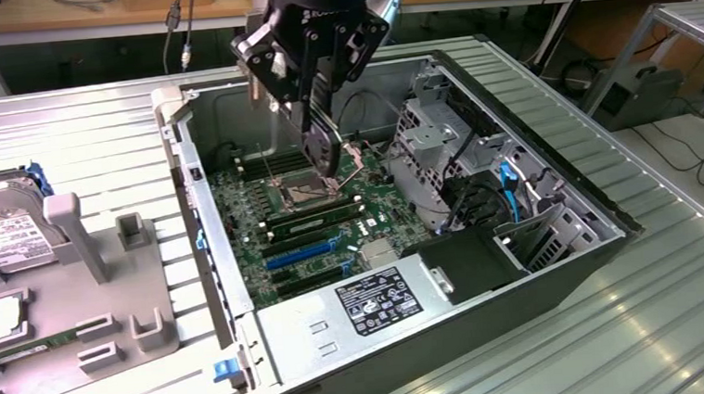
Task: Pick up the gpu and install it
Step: 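Insert the gpu into the slot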
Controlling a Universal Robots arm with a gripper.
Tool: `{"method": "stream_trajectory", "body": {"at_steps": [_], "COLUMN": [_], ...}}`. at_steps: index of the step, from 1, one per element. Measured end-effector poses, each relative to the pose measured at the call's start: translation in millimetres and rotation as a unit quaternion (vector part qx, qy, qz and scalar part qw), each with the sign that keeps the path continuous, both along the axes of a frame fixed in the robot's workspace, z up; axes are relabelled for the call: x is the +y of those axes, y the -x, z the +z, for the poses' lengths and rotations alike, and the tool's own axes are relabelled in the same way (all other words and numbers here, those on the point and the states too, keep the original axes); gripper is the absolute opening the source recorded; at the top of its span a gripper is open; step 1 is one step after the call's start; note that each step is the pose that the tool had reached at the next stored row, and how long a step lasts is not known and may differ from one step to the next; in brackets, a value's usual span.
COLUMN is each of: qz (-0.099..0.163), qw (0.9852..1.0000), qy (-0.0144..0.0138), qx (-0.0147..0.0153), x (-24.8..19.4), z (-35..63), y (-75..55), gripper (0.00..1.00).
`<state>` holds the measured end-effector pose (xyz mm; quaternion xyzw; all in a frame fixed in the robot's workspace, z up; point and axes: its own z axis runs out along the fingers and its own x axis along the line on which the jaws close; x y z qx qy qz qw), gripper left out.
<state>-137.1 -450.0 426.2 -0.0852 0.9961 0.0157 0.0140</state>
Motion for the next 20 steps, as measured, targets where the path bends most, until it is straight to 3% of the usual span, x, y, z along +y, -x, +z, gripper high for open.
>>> {"method": "stream_trajectory", "body": {"at_steps": [5, 11, 18, 20], "qz": [0.045, 0.077, 0.116, 0.132], "qw": [0.9990, 0.9971, 0.9932, 0.9912], "qy": [0.0000, 0.0000, 0.0000, 0.0000], "qx": [0.0000, 0.0000, 0.0000, 0.0000], "x": [0.0, 0.0, 0.0, 0.0], "z": [0.0, 0.0, 0.0, 0.0], "y": [0.0, 0.0, 0.0, 0.0], "gripper": [0.27, 0.27, 0.27, 0.27]}}
